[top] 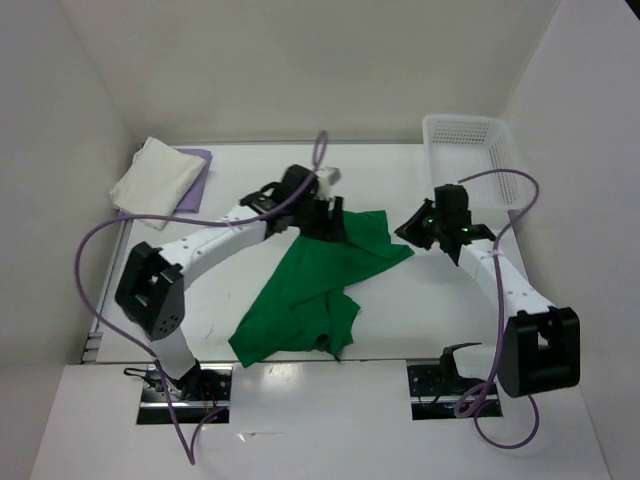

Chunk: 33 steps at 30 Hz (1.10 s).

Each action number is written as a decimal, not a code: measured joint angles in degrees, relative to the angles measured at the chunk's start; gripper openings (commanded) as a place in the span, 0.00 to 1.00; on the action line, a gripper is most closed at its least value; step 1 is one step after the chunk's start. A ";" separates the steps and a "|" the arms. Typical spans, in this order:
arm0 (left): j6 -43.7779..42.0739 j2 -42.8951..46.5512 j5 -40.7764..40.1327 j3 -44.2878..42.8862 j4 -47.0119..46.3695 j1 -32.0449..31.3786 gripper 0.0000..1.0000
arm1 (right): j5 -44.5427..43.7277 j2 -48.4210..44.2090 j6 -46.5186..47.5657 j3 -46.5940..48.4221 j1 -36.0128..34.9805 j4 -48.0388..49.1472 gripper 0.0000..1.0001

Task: Fold and stack the t-shirts
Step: Move the tshirt to the center of the board, then flatten out the tshirt

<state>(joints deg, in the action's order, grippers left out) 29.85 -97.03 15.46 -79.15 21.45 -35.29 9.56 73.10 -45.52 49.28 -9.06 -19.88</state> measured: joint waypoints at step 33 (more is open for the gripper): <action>-11.37 -35.93 -15.47 -27.58 2.69 -17.09 0.64 | 2.36 -13.79 -3.58 4.72 11.63 -6.73 0.40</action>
<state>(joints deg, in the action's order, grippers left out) 18.48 -132.97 -0.01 -106.74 24.14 -52.38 11.92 59.31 -49.10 54.00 2.57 -26.61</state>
